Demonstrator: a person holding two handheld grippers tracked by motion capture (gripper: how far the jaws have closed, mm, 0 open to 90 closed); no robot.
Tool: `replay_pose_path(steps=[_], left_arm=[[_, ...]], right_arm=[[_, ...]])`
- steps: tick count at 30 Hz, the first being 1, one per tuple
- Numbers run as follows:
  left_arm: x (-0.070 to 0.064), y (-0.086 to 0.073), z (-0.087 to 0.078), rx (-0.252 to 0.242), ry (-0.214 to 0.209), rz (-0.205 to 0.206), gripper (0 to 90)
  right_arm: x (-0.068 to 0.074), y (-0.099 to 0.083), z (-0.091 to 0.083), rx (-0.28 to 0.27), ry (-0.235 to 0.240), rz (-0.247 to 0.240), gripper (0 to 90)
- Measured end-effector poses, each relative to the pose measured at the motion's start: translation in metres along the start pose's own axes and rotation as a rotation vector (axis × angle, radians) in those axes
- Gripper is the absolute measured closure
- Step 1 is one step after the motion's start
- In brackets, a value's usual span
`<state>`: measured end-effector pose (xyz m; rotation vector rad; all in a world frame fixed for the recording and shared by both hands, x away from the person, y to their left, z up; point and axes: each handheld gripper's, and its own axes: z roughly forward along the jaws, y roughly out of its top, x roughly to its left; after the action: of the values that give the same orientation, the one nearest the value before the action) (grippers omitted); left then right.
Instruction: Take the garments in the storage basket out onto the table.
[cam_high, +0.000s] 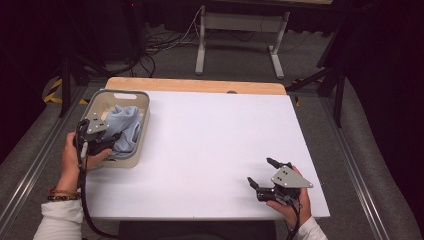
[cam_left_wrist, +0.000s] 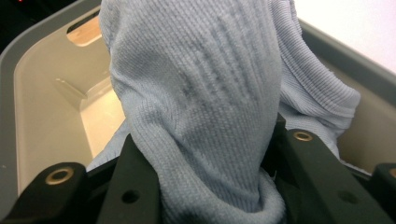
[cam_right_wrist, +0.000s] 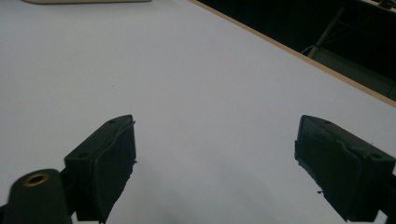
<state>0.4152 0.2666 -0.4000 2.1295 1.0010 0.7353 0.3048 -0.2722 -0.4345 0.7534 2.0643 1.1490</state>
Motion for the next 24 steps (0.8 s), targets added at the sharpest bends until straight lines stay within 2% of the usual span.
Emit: replay_pose_path(steps=[7,10,13,14,17,24], left_arm=[[0.001,0.001,-0.006,-0.058,0.014,-0.028,63.9],[0.002,0.001,-0.01,-0.094,0.012,-0.045,63.9],[0.003,0.002,-0.017,-0.159,0.013,-0.06,63.9],[0.003,0.002,-0.017,-0.159,0.013,-0.06,63.9],[0.003,0.004,-0.023,-0.208,0.021,-0.068,63.9],[0.003,0.005,-0.031,-0.279,0.021,-0.087,63.9]], right_arm=[[-0.001,-0.001,-0.001,-0.008,-0.005,0.001,13.1],[-0.001,-0.001,-0.001,-0.011,-0.008,0.002,13.1],[-0.001,0.0,-0.001,-0.015,-0.01,-0.001,13.1],[-0.001,0.0,-0.002,-0.017,-0.011,-0.001,13.1],[-0.001,0.0,-0.002,-0.02,-0.013,0.0,13.1],[-0.002,0.0,-0.002,-0.022,-0.017,0.0,13.1]])
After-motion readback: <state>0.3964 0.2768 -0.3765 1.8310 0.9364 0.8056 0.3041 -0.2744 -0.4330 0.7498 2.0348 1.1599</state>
